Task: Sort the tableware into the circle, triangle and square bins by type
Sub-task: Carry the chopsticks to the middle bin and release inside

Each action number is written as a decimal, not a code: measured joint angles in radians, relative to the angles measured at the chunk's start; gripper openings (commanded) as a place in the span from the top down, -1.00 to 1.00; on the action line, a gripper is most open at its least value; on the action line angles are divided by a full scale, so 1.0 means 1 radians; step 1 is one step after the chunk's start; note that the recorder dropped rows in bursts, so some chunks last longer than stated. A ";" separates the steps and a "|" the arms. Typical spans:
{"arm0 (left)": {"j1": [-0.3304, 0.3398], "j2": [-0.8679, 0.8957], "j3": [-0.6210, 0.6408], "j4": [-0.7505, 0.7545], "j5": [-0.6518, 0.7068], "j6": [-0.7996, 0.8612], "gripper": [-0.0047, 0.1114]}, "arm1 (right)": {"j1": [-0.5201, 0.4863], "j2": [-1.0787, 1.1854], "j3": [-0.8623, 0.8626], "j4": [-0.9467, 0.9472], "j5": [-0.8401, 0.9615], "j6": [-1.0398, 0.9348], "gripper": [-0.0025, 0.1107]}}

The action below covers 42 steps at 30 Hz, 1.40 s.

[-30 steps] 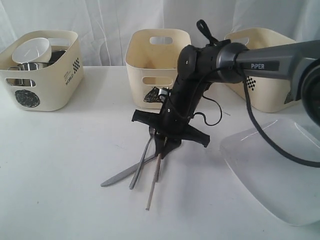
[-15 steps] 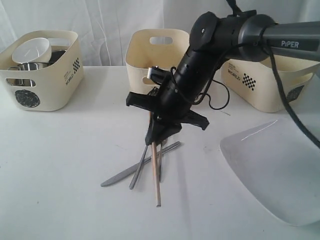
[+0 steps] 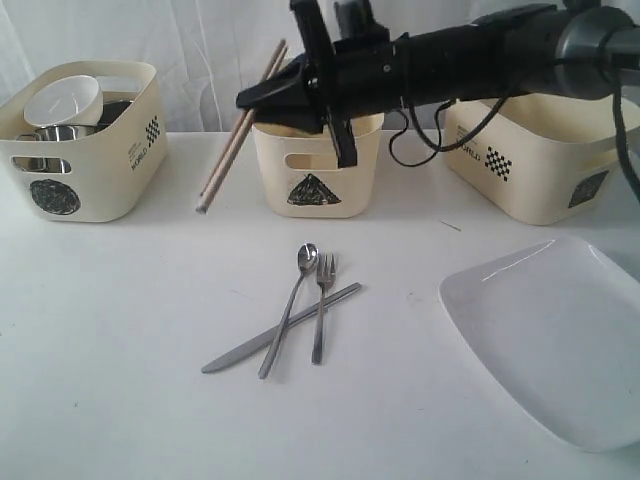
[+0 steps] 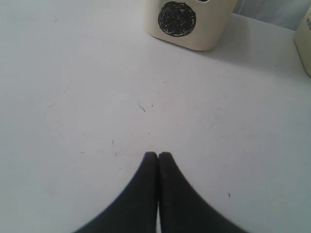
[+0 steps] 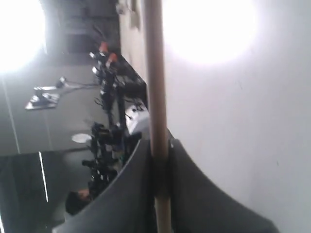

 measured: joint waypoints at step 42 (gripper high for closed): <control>0.000 0.000 0.000 0.000 0.000 0.002 0.92 | -0.033 0.267 -0.258 0.252 -0.680 -0.883 0.14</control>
